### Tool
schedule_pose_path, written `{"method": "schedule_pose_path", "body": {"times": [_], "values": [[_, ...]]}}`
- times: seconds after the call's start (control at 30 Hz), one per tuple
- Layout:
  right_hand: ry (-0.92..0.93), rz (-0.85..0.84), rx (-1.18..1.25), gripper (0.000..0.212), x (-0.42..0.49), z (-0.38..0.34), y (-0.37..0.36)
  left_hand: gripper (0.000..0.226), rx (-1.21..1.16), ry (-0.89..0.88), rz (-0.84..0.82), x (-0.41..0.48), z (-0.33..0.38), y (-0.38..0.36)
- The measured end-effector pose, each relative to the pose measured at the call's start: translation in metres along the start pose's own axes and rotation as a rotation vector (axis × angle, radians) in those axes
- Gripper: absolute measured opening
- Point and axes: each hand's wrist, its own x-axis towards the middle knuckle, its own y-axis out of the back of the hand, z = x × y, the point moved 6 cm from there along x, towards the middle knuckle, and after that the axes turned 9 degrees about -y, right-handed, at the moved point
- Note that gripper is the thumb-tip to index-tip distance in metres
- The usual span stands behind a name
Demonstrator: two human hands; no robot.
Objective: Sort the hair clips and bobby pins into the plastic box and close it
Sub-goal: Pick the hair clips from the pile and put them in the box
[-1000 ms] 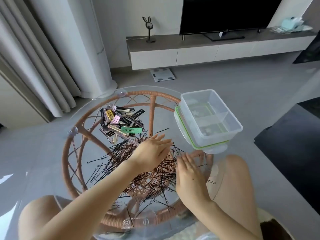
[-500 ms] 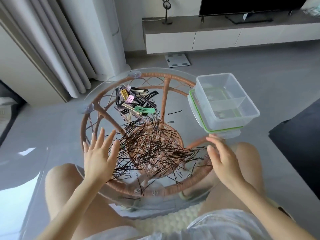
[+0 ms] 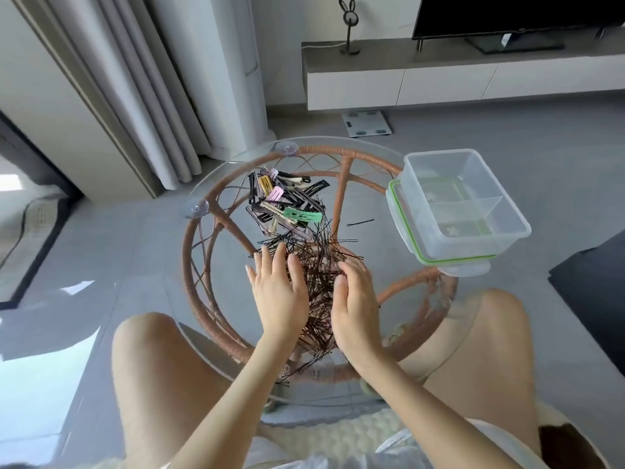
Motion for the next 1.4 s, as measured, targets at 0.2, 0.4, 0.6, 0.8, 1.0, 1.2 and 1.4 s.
{"method": "schedule_pose_path", "body": {"times": [0.2, 0.4, 0.6, 0.8, 1.0, 1.2, 1.4], "values": [[0.006, -0.006, 0.054, 0.031, 0.068, -0.009, 0.032, 0.065, 0.065, -0.374, -0.223, -0.024, 0.019, 0.029], [0.059, -0.185, -0.304, 0.042, 0.143, 0.001, 0.015, 0.081, 0.563, -1.071, -0.479, -0.079, 0.036, -0.015], [0.141, -0.306, -0.330, 0.041, 0.111, 0.002, -0.014, 0.071, 0.581, -0.946, -0.445, -0.047, 0.037, -0.021], [0.035, -0.383, 0.006, 0.037, 0.078, 0.008, -0.008, 0.066, 0.580, -0.768, -0.371, -0.003, 0.029, -0.017], [0.015, -0.376, 0.133, 0.036, 0.058, 0.004, 0.007, 0.068, 0.432, -0.743, -0.254, 0.015, 0.032, -0.002], [-0.135, 0.148, 0.101, 0.044, 0.029, 0.028, 0.045, 0.072, 0.222, -0.099, -0.014, 0.027, -0.037, 0.044], [-0.171, 0.254, 0.041, 0.033, 0.031, 0.005, 0.004, 0.070, 0.077, -0.074, -0.018, 0.024, -0.006, 0.002]]}}
